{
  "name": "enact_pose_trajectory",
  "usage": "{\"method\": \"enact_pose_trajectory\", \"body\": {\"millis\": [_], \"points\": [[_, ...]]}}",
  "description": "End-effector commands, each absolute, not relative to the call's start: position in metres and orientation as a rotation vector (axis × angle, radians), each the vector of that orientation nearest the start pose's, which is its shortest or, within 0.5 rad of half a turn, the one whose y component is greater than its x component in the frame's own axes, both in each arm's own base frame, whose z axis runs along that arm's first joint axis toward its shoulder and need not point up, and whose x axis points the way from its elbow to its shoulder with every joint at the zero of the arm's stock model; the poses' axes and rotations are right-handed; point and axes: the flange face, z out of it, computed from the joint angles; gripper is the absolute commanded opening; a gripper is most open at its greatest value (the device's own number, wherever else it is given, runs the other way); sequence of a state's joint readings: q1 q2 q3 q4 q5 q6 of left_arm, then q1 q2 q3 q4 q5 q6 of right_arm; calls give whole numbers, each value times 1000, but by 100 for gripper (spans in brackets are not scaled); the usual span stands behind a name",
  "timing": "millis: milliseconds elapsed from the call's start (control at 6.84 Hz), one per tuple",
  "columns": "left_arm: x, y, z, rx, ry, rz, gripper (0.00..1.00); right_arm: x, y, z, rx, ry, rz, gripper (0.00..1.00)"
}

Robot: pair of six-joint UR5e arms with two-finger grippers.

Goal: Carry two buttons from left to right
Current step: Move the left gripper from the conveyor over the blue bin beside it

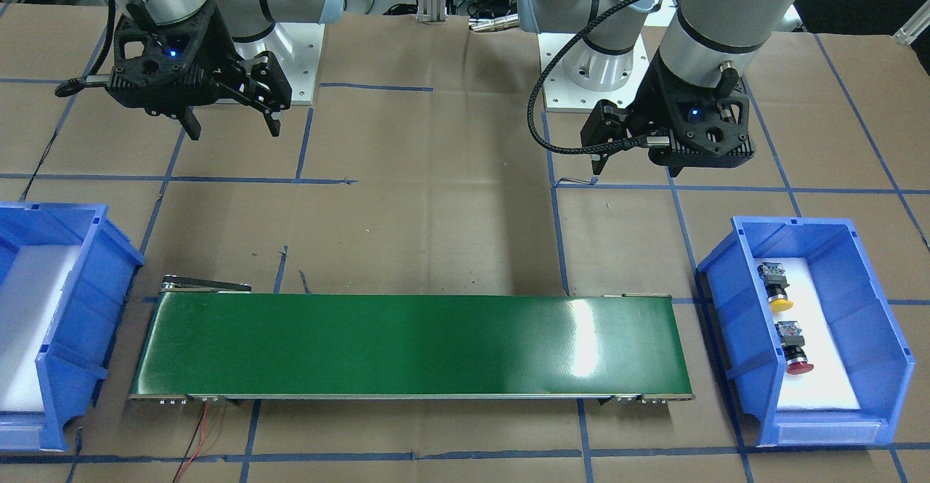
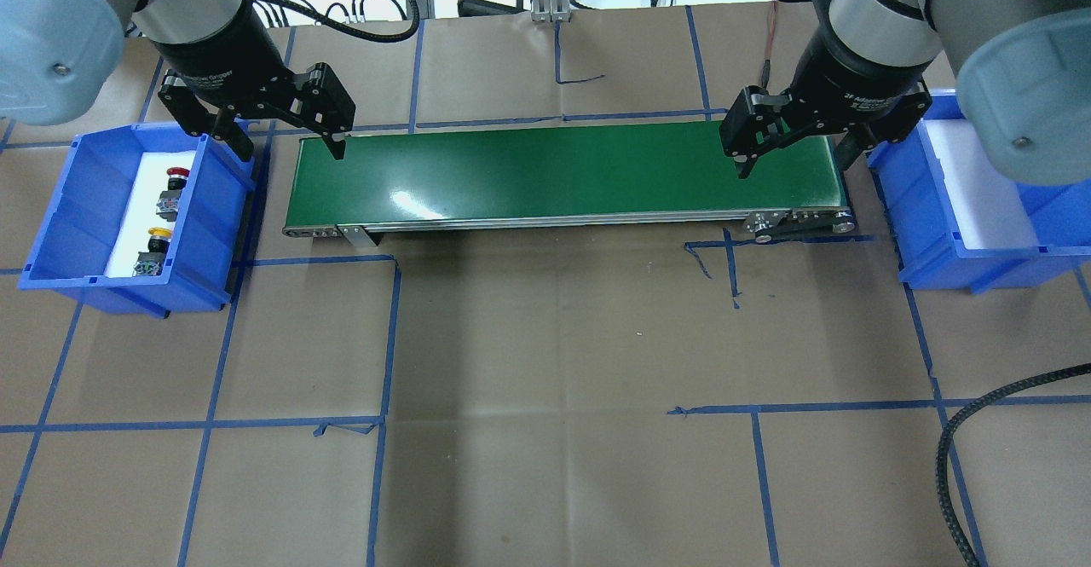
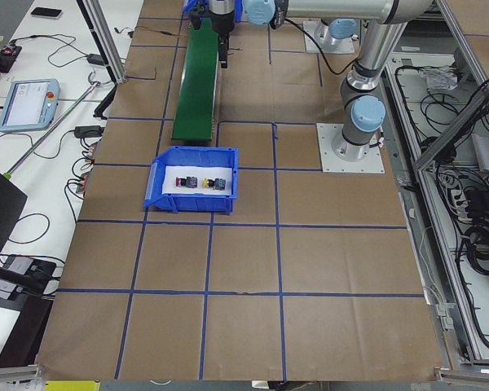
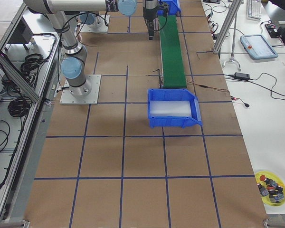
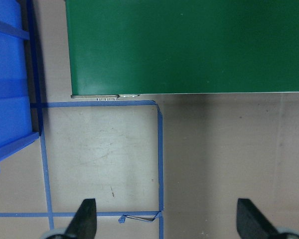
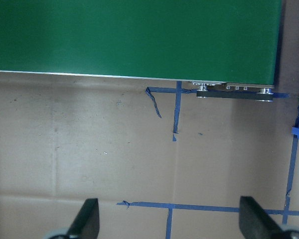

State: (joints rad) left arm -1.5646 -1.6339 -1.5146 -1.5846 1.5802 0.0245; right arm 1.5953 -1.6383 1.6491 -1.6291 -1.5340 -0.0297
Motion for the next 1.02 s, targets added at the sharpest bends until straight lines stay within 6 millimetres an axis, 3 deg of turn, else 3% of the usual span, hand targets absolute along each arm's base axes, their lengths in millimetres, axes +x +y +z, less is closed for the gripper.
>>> {"method": "enact_pose_trajectory", "body": {"millis": [0, 877], "points": [[-129, -518, 483, 29, 3134, 31, 100, 148, -464, 487, -85, 3103, -72, 100], [-121, -519, 479, 34, 3134, 44, 100, 148, -464, 487, -85, 3103, -69, 100]]}}
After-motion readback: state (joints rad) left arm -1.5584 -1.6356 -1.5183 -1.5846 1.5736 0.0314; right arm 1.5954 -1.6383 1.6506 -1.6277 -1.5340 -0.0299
